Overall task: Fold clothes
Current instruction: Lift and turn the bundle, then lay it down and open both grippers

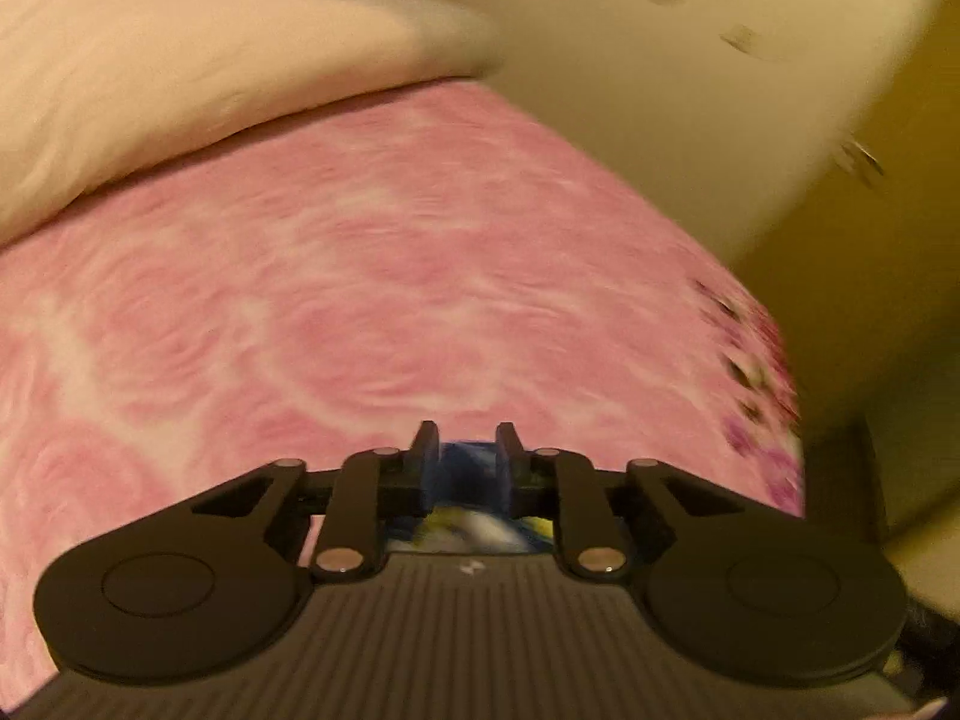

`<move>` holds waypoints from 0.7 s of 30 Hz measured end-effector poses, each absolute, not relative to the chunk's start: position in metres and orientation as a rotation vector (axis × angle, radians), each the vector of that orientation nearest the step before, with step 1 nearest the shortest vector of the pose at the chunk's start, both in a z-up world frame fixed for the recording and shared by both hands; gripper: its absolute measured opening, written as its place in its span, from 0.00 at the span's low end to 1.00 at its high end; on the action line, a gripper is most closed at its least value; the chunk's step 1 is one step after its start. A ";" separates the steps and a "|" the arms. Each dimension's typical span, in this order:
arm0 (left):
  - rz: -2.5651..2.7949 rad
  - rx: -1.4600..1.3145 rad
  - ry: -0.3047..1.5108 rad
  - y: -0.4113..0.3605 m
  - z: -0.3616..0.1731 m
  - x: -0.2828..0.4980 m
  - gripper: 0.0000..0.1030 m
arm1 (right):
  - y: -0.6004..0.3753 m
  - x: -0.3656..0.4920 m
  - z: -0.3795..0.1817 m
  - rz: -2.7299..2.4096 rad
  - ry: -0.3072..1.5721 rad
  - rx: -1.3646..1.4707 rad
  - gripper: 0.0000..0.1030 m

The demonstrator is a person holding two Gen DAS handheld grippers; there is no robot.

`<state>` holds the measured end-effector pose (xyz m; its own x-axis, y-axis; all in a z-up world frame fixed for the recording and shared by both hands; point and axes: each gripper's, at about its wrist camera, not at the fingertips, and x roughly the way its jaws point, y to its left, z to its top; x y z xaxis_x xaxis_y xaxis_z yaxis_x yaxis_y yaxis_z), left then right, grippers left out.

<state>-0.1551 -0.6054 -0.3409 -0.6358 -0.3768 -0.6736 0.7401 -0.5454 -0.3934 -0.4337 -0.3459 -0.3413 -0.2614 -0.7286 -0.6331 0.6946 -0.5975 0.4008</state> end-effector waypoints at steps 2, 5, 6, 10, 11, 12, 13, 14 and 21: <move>-2.273 0.776 0.810 -0.591 -0.340 -0.176 0.12 | -0.357 -0.418 -0.335 -1.907 -0.014 0.976 0.50; -2.328 0.877 0.651 -0.577 -0.354 -0.208 0.11 | -0.382 -0.390 -0.338 -1.838 0.109 0.931 0.50; -2.340 0.897 0.609 -0.575 -0.361 -0.216 0.11 | -0.390 -0.384 -0.342 -1.819 0.135 0.928 0.50; -2.343 0.902 0.485 -0.573 -0.400 -0.225 0.16 | -0.415 -0.363 -0.372 -1.804 0.275 0.888 0.50; -2.351 0.868 0.504 -0.574 -0.409 -0.220 0.16 | -0.416 -0.362 -0.383 -1.808 0.295 0.886 0.50; -2.361 0.825 0.528 -0.574 -0.418 -0.214 0.16 | -0.414 -0.363 -0.391 -1.806 0.293 0.881 0.49; -2.370 0.783 0.551 -0.575 -0.426 -0.207 0.16 | -0.412 -0.363 -0.398 -1.803 0.290 0.877 0.49; -2.379 0.752 0.569 -0.577 -0.432 -0.203 0.16 | -0.410 -0.366 -0.404 -1.798 0.279 0.871 0.48; -2.376 0.732 0.636 -0.588 -0.414 -0.186 0.12 | -0.407 -0.389 -0.406 -1.728 0.269 0.866 0.48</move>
